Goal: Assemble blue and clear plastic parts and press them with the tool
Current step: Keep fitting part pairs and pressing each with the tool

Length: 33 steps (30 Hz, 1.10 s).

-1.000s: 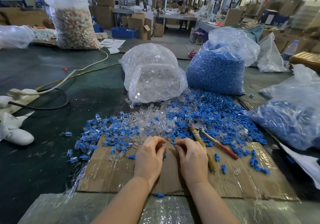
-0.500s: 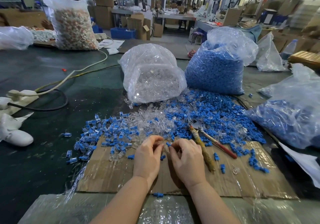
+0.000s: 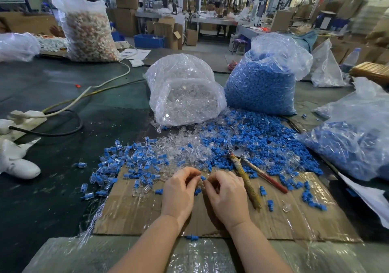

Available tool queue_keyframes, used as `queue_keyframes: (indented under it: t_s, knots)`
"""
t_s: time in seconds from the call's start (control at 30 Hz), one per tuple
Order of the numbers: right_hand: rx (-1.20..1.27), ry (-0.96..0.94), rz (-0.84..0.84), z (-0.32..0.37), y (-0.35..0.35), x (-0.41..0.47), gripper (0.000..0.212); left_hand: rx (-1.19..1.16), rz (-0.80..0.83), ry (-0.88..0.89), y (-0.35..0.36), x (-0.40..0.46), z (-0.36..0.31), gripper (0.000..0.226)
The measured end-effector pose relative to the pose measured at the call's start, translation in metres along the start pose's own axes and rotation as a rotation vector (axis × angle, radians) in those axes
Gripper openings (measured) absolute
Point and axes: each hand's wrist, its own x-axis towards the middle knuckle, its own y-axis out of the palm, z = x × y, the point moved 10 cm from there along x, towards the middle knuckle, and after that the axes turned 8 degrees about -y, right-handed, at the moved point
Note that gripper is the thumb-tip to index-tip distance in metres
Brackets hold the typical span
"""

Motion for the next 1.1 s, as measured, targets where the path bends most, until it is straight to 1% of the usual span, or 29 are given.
queue_keyframes:
  t_s: [0.13, 0.23, 0.3, 0.5, 0.67, 0.77, 0.9, 1.1]
  knots:
    - [-0.003, -0.006, 0.002, 0.001, -0.001, 0.000, 0.015, 0.025, 0.003, 0.015, 0.001, -0.001, -0.002, 0.029]
    - [0.004, -0.002, -0.012, 0.001, -0.001, 0.000, 0.018, 0.076, 0.009, 0.065, 0.004, -0.001, -0.005, 0.017]
    - [0.015, 0.008, -0.018, 0.001, -0.002, 0.000, 0.018, 0.102, 0.004, 0.088, 0.004, -0.001, -0.007, 0.014]
    - [0.008, -0.004, -0.015, -0.001, -0.001, 0.000, 0.012, 0.056, 0.041, 0.044, 0.005, -0.001, -0.003, 0.019]
    - [0.034, -0.045, -0.055, 0.006, -0.007, 0.000, 0.008, -0.028, 0.045, -0.014, 0.004, 0.000, 0.000, 0.027]
    - [0.037, -0.077, -0.068, 0.010, -0.009, 0.000, 0.008, -0.075, 0.042, -0.028, 0.003, 0.001, 0.001, 0.026]
    - [0.031, -0.094, -0.069, 0.011, -0.008, 0.000, 0.009, -0.069, 0.051, -0.026, 0.003, 0.001, 0.001, 0.027]
    - [0.026, -0.106, -0.063, 0.012, -0.007, 0.000, 0.008, -0.077, 0.038, -0.029, 0.003, 0.003, 0.003, 0.019]
